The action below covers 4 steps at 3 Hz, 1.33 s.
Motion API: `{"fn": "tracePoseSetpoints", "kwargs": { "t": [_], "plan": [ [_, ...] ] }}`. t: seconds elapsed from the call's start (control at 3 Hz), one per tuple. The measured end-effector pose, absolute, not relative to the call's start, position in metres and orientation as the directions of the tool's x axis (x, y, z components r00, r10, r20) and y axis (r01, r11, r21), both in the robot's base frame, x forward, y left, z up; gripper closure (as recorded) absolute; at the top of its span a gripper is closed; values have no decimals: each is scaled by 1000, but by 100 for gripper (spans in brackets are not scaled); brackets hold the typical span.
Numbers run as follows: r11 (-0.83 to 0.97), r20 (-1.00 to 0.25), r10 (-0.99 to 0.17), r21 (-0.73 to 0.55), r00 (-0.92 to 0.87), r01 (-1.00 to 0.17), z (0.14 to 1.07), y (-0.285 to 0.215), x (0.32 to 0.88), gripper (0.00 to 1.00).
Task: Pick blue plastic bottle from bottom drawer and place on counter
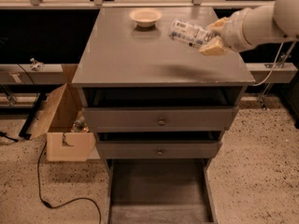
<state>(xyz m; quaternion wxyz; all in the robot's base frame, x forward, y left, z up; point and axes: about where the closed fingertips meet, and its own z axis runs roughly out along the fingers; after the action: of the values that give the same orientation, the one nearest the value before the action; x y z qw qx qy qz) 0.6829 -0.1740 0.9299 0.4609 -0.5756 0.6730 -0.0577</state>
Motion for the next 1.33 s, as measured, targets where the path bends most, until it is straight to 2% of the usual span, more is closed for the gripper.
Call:
{"fn": "tracePoseSetpoints", "kwargs": {
  "t": [0.67, 1.0, 1.33],
  "plan": [
    [444, -600, -797, -508, -66, -738, 897, -184, 782, 100],
    [489, -631, -768, -463, -113, -739, 885, -183, 811, 83],
    [524, -668, -730, -409, -147, -747, 873, -180, 830, 60]
  ]
}}
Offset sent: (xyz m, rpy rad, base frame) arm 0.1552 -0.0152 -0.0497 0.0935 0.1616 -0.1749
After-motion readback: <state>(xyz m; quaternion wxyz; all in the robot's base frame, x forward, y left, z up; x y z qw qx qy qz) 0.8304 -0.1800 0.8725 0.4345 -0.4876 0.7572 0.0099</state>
